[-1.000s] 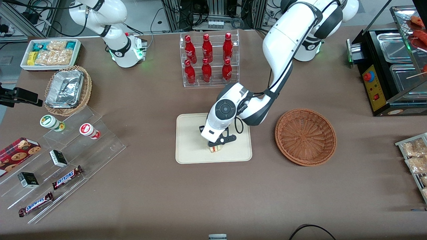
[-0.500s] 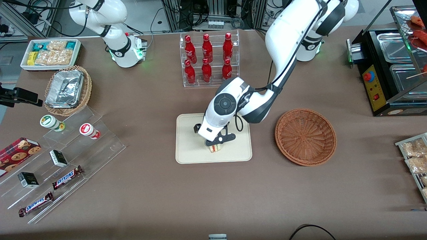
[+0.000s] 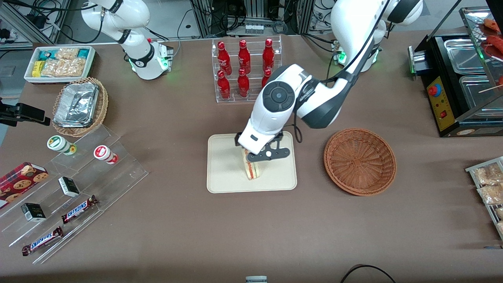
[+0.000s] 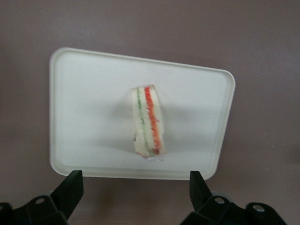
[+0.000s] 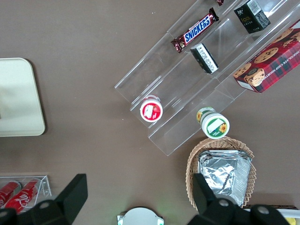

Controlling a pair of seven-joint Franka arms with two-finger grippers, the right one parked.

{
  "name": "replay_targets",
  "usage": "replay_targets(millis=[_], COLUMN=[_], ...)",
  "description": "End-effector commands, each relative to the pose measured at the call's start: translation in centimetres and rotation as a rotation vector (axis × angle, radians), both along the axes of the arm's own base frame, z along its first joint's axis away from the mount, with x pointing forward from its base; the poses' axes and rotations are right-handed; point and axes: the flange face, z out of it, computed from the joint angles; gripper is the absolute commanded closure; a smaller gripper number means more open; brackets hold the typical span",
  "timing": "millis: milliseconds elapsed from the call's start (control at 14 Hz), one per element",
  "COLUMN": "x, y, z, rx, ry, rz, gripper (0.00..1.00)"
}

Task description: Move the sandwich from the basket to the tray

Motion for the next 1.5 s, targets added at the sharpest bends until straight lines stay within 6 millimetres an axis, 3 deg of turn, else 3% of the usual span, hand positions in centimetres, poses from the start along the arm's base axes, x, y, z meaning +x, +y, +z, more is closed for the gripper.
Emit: replay_targets(millis=[0, 71, 143, 214, 571, 857, 1214, 1429], x=[1.3, 1.7, 4.2, 5.1, 6.6, 5.3, 3.1, 2.4], y=[3.5, 4.8, 8.6, 10.5, 19.6, 25.5, 31.8, 36.0], z=[1.0, 2.0, 2.5, 2.6, 5.3, 6.7, 10.5, 13.2], rx=[0.09, 0.099, 0.108, 0.107, 0.13, 0.137, 0.158, 0.14], ry=[-0.036, -0.048, -0.052, -0.04, -0.002, 0.013, 0.087, 0.063], rz=[-0.12, -0.113, -0.05, -0.022, -0.062, -0.118, -0.098, -0.204], gripper=[0.0, 0.0, 0.0, 0.0, 0.0, 0.0, 0.0, 0.0])
